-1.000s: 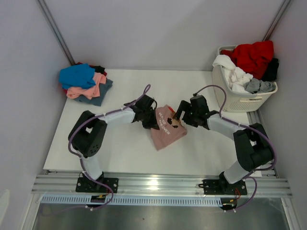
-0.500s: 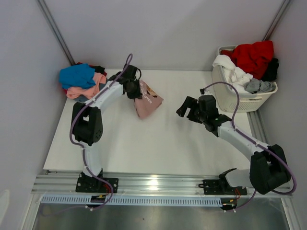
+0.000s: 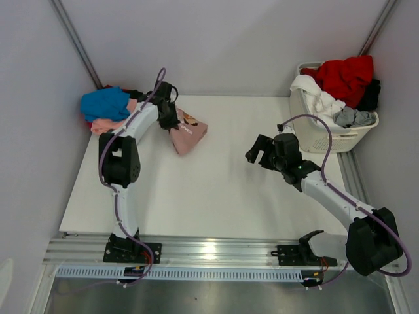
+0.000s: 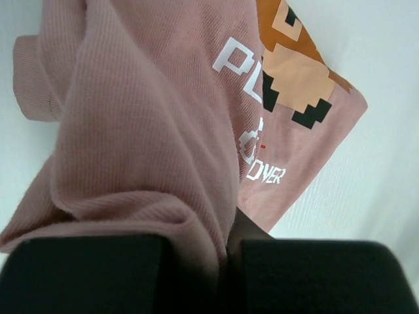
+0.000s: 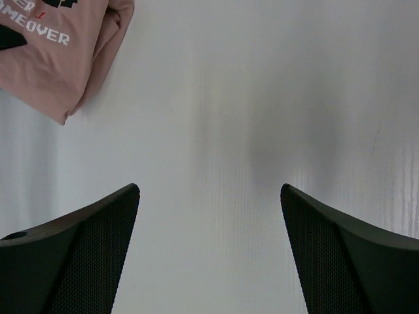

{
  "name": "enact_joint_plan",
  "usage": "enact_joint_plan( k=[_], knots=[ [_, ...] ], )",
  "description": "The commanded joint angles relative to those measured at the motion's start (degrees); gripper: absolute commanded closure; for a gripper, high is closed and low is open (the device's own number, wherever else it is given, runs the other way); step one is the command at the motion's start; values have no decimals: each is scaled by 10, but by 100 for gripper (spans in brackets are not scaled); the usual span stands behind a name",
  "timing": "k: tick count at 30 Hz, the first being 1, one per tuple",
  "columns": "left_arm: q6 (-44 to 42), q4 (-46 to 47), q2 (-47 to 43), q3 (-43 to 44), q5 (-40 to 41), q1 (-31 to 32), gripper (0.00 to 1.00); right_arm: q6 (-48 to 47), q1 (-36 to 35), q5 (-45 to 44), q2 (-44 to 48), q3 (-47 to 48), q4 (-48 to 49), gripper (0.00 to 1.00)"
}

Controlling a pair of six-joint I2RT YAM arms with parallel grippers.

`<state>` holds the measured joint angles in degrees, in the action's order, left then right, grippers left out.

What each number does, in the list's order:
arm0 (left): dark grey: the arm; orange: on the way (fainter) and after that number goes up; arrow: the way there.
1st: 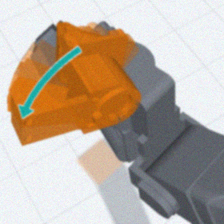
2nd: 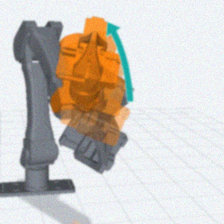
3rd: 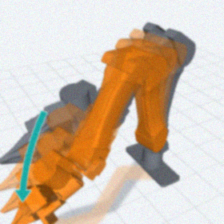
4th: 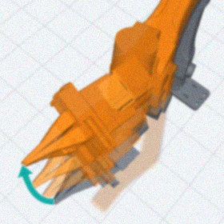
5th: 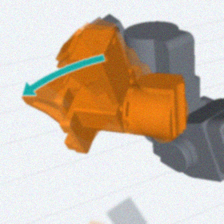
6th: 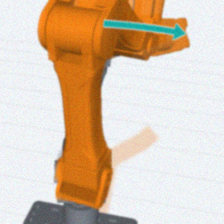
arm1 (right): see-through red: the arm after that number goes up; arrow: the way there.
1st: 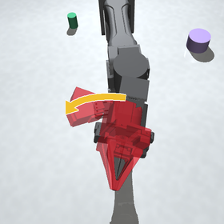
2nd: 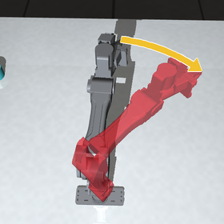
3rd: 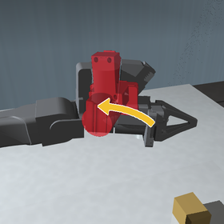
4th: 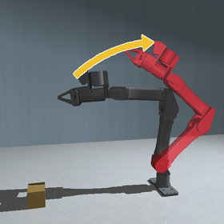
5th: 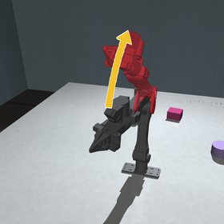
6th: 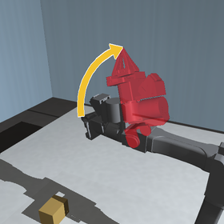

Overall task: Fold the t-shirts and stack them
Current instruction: Put the neatly folded tshirt into the corner of the board with the left arm

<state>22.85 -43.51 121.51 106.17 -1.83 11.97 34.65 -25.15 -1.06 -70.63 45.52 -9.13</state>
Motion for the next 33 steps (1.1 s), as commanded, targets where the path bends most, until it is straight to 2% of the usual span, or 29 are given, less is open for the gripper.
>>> enact_joint_plan(
  k=[1, 6, 12, 18, 24, 25, 33],
  knots=[
    [-17, 16, -13, 20, -6, -1, 100, -6, -3, -14, 6, 4, 8, 8],
    [-34, -3, -5, 82, 16, -15, 100, -5, -7, -13, -5, 16, 2, 8],
    [-52, -19, 21, 190, 78, -29, 100, -13, -17, -23, 8, 19, -18, 8],
    [-84, 66, 24, 250, 115, -50, 100, -13, -26, -31, 31, 8, -40, 8],
    [-42, 108, 15, 272, 125, -120, 100, -9, -41, -42, 43, -5, -58, 8],
    [-33, 113, 11, 272, 129, -153, 100, -8, -44, -46, 42, -7, -59, 8],
    [26, 128, 6, 257, 119, -269, 100, 2, -79, -58, 14, 1, -58, 8]
  ],
)
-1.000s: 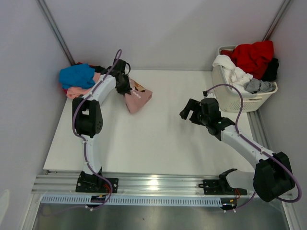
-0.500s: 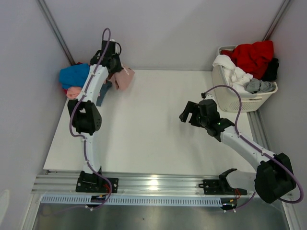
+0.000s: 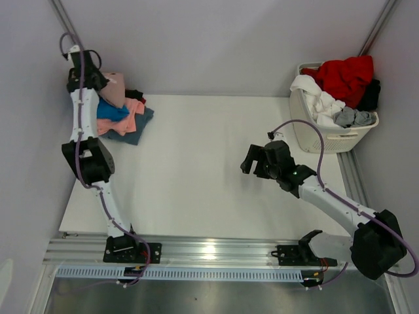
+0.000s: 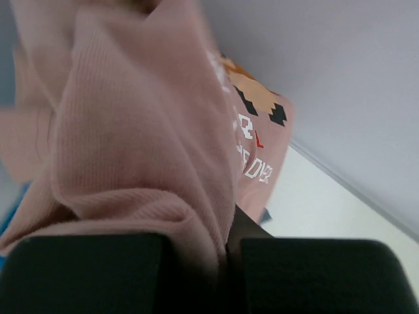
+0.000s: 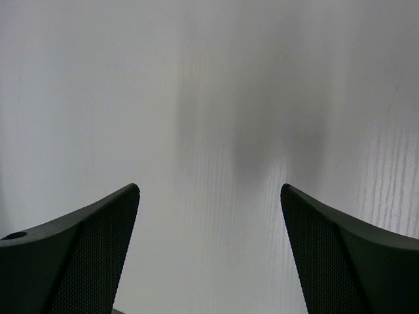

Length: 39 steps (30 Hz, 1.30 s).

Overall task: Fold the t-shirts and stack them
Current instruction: Put the neatly folded tshirt into the corner of the board with the left arm

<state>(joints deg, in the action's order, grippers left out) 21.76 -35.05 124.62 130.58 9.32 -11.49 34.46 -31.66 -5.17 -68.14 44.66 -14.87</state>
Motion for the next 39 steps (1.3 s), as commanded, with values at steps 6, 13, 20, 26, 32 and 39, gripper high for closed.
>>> enact_joint_plan(
  k=[6, 13, 20, 26, 32, 39],
  knots=[
    [94, 24, -18, -42, -88, -103, 100, 15, -42, -33, -46, 36, 2, 8],
    [134, 34, -38, -156, -228, -106, 99, 23, -68, -48, -76, 62, 20, 8],
    [123, 26, -72, -258, -328, -84, 99, 25, -83, -56, -86, 66, 38, 8],
    [128, 55, -133, -413, -318, -65, 89, 5, -83, -54, -89, 78, 61, 7],
    [121, 55, -164, -457, -285, -64, 75, -29, -83, -59, -82, 104, 53, 6],
    [112, 41, -161, -386, -240, -66, 72, -42, -84, -60, -53, 87, 40, 5]
  ],
)
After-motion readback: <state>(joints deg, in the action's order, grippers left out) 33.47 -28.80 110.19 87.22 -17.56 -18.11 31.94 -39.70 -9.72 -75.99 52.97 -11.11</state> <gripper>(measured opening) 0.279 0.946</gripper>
